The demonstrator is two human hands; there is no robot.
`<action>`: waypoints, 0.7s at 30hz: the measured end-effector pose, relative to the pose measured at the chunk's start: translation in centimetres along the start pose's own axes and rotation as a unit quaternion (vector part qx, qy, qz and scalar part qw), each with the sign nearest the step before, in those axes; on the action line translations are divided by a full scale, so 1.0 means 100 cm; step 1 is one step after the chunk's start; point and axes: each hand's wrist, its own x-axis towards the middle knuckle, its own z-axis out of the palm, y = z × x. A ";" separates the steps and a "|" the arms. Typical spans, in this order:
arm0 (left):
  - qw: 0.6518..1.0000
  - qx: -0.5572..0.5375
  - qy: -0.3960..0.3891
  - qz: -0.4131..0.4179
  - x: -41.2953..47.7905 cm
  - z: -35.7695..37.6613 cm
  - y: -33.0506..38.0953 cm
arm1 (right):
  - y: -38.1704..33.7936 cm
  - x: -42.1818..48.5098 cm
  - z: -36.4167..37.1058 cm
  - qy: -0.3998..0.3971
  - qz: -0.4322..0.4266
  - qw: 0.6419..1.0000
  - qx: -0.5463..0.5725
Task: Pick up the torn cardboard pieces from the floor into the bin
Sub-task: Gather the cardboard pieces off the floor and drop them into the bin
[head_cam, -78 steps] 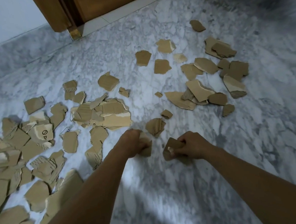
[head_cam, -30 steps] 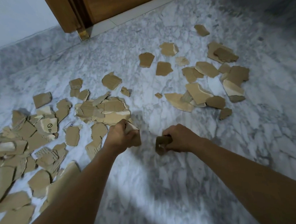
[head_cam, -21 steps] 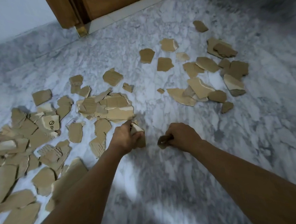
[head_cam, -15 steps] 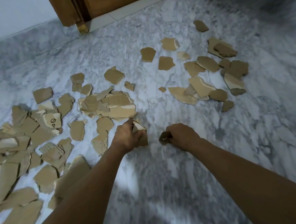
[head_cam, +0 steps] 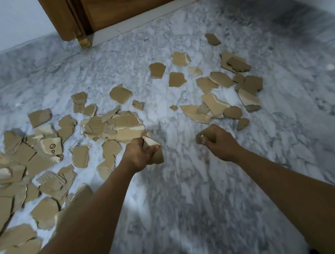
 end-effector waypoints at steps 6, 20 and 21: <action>0.998 0.002 -0.057 0.017 0.004 -0.005 0.030 | 0.008 -0.002 -0.054 -0.033 0.036 0.998 -0.036; 0.986 0.051 -0.158 -0.012 0.056 0.045 0.137 | 0.053 0.040 -0.149 -0.127 0.071 0.982 -0.120; 0.986 0.059 -0.156 -0.021 0.058 0.053 0.134 | 0.057 0.045 -0.147 -0.138 0.049 0.983 -0.110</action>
